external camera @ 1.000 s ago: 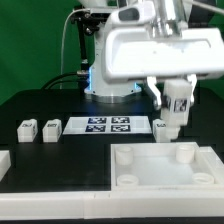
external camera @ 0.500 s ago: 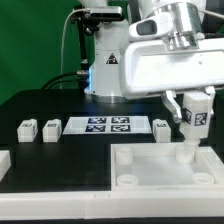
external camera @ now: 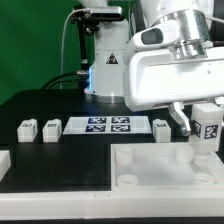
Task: Assemble one leg
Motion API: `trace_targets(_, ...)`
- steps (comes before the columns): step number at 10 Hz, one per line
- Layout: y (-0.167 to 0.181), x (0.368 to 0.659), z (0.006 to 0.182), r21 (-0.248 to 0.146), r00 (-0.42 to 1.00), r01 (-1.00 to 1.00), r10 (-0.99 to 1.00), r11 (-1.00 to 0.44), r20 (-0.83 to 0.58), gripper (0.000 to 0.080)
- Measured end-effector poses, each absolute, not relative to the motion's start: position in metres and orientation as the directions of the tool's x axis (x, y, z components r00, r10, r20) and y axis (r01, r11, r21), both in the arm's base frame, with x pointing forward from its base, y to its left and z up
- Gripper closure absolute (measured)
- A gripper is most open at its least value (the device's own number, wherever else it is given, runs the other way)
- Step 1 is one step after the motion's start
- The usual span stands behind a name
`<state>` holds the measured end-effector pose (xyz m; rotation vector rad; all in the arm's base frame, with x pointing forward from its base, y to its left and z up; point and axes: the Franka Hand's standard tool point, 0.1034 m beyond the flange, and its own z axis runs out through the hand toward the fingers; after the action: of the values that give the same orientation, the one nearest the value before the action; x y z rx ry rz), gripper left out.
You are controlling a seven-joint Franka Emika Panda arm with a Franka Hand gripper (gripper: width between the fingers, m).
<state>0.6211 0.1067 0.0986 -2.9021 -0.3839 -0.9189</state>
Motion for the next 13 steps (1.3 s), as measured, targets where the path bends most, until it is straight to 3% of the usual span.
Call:
trace_targets(9,0.114,0.61,0.063,-0.008,0.806,0.26,0.213,-0.965,0.552,0.0512)
trace_targets(13,0.112,0.613,0.062,-0.007,0.799,0.254,0.206,-0.967,0.565,0.0512)
